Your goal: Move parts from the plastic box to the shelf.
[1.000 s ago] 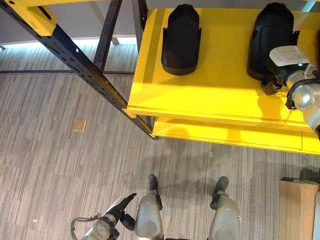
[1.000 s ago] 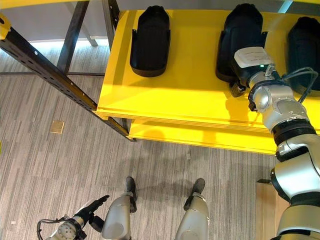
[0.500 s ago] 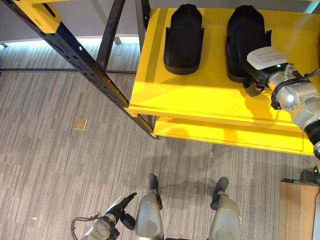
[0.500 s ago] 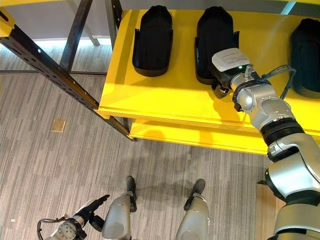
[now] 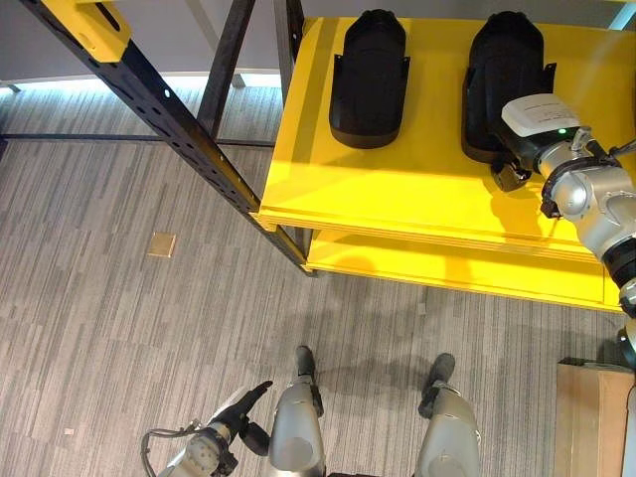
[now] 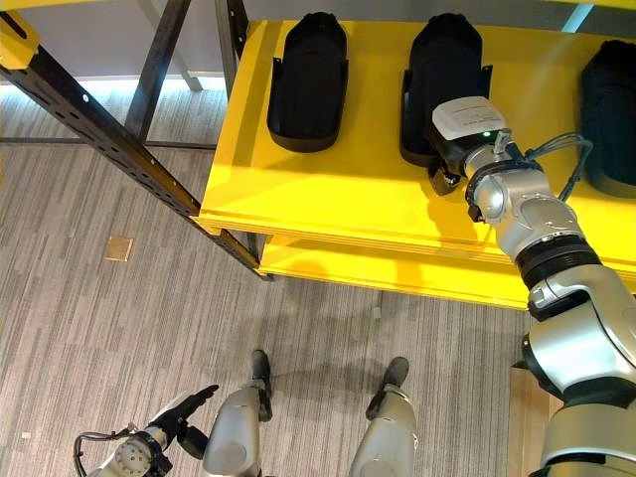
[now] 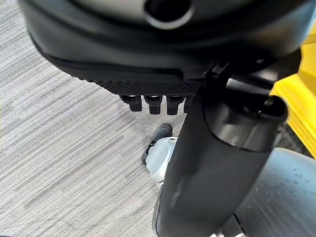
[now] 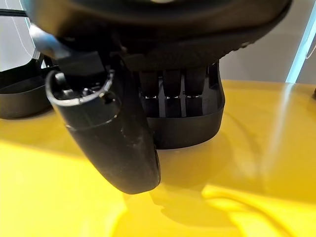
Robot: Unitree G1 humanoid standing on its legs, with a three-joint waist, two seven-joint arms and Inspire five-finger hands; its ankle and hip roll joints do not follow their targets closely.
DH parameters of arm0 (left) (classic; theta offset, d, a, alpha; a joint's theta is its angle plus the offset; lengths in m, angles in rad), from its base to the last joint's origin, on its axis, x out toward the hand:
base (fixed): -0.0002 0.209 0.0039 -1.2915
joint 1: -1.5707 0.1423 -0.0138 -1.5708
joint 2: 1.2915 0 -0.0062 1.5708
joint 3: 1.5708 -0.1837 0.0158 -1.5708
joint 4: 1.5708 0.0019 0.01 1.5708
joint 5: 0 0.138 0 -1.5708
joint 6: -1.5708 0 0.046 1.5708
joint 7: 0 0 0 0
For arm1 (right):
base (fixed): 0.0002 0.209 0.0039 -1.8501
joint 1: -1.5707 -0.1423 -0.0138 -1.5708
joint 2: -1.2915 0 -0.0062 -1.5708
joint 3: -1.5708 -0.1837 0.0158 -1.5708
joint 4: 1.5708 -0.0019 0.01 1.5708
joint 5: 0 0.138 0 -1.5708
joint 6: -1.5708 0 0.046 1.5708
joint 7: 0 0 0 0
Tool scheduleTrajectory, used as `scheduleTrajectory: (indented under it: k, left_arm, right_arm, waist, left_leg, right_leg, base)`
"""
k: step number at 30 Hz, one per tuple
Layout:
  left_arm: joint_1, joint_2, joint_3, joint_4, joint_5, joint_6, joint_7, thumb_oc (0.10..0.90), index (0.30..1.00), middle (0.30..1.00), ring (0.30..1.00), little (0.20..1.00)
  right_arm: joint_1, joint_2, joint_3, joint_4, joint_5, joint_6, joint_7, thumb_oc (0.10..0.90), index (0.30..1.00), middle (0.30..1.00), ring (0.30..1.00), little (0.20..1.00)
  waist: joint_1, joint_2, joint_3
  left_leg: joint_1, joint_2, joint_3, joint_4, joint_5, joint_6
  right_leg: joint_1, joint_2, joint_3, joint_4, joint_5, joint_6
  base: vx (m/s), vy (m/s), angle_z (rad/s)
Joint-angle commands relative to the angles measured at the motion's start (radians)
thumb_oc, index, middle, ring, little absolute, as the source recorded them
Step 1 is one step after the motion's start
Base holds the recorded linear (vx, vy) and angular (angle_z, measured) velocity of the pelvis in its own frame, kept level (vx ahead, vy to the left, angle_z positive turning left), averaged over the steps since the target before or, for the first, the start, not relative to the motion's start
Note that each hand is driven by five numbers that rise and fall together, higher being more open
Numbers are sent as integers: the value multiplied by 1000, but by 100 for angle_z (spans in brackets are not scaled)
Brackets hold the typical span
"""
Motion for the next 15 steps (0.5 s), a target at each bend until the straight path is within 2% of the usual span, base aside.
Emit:
scheduleTrajectory:
  k: [1,8,9,10,15]
  left_arm:
    - [15,82,-58,-17,-15,-6,3,900,1000,1000,1000,1000]
    - [11,87,-55,-16,-16,-9,-3,900,1000,1000,1000,1000]
    - [11,87,-55,-17,-16,-7,-4,900,1000,1000,1000,1000]
    - [12,89,-55,-19,-18,-5,-5,900,1000,1000,1000,1000]
    - [15,86,-49,-11,-25,-12,-3,900,1000,1000,1000,1000]
  right_arm:
    - [-23,-17,-1,78,1,38,3,400,300,300,300,300]
    - [-27,-30,9,93,0,21,22,400,300,300,300,300]
    - [-27,-28,9,96,-2,20,25,459,382,382,382,382]
    - [-28,-31,9,95,4,21,28,900,1000,1000,1000,1000]
    - [-20,-35,20,81,-19,14,78,900,1000,1000,1000,1000]
  waist:
    - [21,-10,-16]
    - [22,-12,-18]
    - [23,-12,-18]
    - [23,-12,-17]
    - [21,-16,-19]
  left_leg:
    - [4,20,81,49,-59,8]
    - [3,22,80,52,-60,7]
    - [3,22,79,51,-60,6]
    - [2,22,79,53,-61,7]
    - [5,22,81,51,-60,7]
  right_leg:
    - [-17,-15,20,154,-193,49]
    - [-16,-13,19,154,-195,48]
    - [-15,-12,19,154,-195,48]
    - [-16,-12,19,156,-196,47]
    - [-13,-10,19,154,-196,46]
  base:
    - [0,0,0]
    - [0,0,0]
    - [0,0,0]
    - [0,0,0]
    - [0,0,0]
